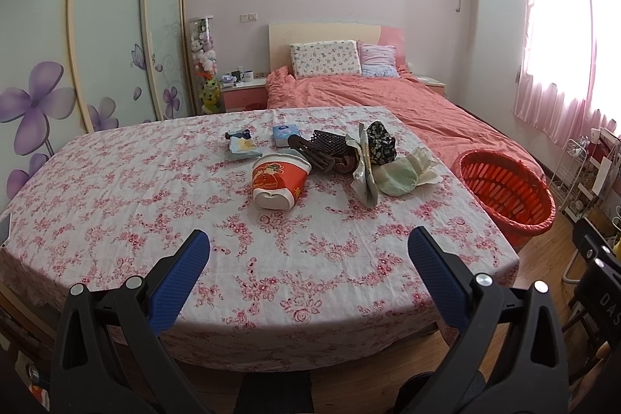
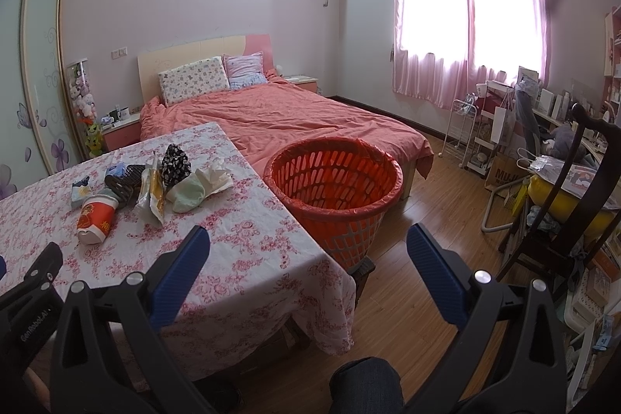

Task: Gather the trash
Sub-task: 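Move the left tool to the red paper cup while the right tool reaches the white tissue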

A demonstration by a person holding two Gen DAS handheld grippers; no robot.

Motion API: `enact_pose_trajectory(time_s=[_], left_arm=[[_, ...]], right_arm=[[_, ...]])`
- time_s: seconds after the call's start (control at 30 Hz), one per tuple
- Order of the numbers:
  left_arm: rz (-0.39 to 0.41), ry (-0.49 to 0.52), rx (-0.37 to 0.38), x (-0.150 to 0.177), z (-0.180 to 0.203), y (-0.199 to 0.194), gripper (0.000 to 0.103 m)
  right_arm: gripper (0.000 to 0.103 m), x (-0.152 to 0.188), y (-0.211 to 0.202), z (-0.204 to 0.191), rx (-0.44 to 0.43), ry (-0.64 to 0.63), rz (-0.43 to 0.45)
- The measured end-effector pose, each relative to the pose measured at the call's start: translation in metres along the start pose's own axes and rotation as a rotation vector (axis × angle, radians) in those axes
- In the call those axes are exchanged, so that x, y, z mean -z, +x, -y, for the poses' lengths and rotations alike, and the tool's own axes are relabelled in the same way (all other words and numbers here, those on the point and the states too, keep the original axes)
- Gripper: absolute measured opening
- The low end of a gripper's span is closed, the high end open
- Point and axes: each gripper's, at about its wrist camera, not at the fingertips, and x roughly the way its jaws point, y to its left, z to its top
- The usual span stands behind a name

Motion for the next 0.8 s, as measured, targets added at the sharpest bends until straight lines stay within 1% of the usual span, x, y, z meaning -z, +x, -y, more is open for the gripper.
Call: enact_pose_trajectory(time_s=[0.1, 0.2, 0.27, 0.33, 0.43, 0.6, 0.7, 0.73, 0.77, 0.8], left_arm=[[-0.010, -0.021, -0.012, -0.003, -0.002, 0.009, 0.101], [-0.024, -0.045, -0.028, -0.007, -0.016, 0.023, 0.101], [-0.030, -0.059, -0.055, -0.010, -0.027, 0.035, 0.101], [-0.041, -0.068, -0.071, -0.014, -0.035, 0.047, 0.101], [-0.062, -0.073, -0.069, -0.021, -0.045, 0.070, 0.101], [-0.122, -0.079, -0.031, -0.034, -0.050, 0.112, 0.101], [-0.150, -0.051, -0.029, -0.038, -0.048, 0.137, 0.101], [-0.162, -0.035, -0.030, -0.039, -0.046, 0.145, 0.101], [-0.168, -0.029, -0.028, -0.040, -0.046, 0.150, 0.101], [-0.173, -0.022, -0.028, -0.040, -0.045, 0.155, 0.101]], right_arm=[[0.099, -0.004, 0.013, -0.004, -0.033, 0.013, 0.006], [0.099, -0.003, 0.034, -0.006, -0.069, 0.022, -0.016], [0.099, -0.002, 0.046, -0.011, -0.095, 0.024, -0.026], [0.099, -0.004, 0.056, -0.017, -0.092, 0.010, -0.037], [0.099, -0.008, 0.075, -0.029, -0.090, -0.023, -0.043], [0.099, -0.018, 0.119, -0.053, -0.160, -0.034, -0.090], [0.092, -0.026, 0.155, -0.071, -0.214, -0.016, -0.150], [0.089, -0.027, 0.164, -0.074, -0.230, -0.007, -0.169], [0.083, -0.028, 0.173, -0.078, -0.244, 0.003, -0.185], [0.080, -0.030, 0.182, -0.083, -0.256, 0.010, -0.197]])
